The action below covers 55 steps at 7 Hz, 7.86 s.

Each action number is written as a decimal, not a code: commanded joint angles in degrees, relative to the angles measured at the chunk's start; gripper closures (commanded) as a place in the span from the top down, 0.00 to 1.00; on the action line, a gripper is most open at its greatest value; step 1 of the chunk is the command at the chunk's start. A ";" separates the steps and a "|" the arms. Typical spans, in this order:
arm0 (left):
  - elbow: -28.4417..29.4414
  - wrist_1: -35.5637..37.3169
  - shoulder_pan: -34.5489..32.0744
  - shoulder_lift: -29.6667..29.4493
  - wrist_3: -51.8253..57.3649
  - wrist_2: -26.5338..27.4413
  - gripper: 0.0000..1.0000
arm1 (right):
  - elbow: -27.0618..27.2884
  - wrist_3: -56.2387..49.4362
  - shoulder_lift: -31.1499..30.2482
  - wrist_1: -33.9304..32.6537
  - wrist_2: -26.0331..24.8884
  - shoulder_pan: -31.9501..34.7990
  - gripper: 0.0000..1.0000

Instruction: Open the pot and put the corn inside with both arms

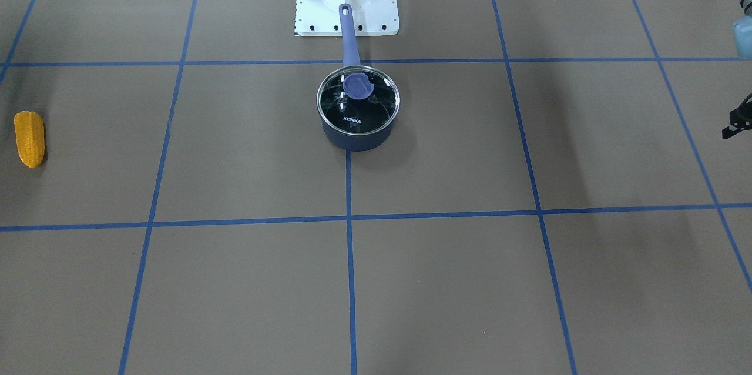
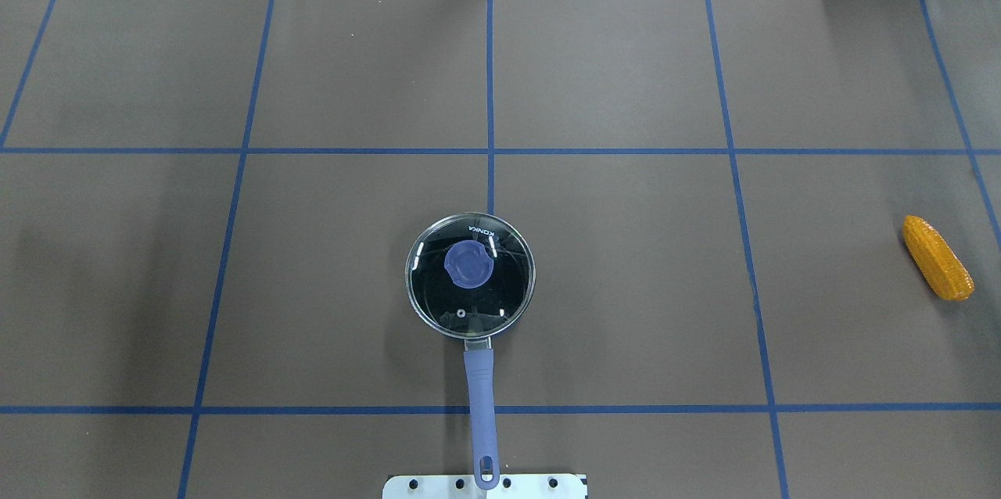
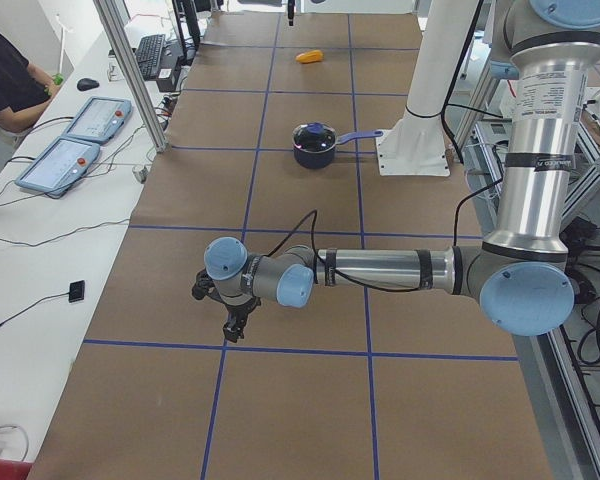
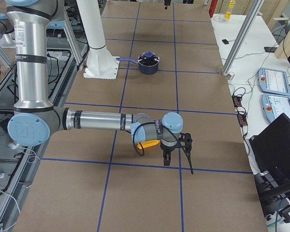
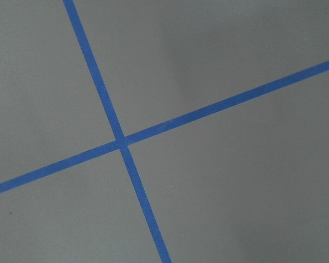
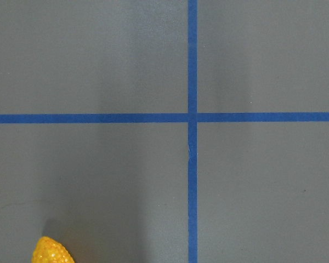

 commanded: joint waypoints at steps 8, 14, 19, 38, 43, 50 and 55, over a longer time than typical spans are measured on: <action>-8.47 12.73 13.94 -21.39 -35.82 0.78 1.00 | 4.03 0.11 1.42 4.22 1.01 -3.93 1.00; -11.56 25.11 32.23 -42.79 -59.83 8.26 1.00 | 6.94 6.53 -4.46 4.40 -0.13 -15.10 1.00; -15.87 25.11 36.30 -43.07 -62.67 11.86 1.00 | 6.67 -2.31 -8.51 4.40 -6.26 -19.95 1.00; -16.22 24.23 54.23 -43.15 -66.37 25.22 0.99 | 7.90 0.11 10.30 -4.83 -1.45 -22.85 0.15; -13.94 21.24 54.23 -43.42 -66.63 25.31 0.95 | 8.08 0.20 10.30 -4.83 -1.54 -22.85 0.15; -15.24 21.50 53.01 -43.42 -66.63 25.22 0.63 | 10.89 2.03 11.87 -5.10 0.04 -23.46 0.15; -22.01 22.21 40.37 -35.36 -56.47 17.07 0.63 | 11.24 33.03 30.04 -5.01 -2.15 -39.26 0.15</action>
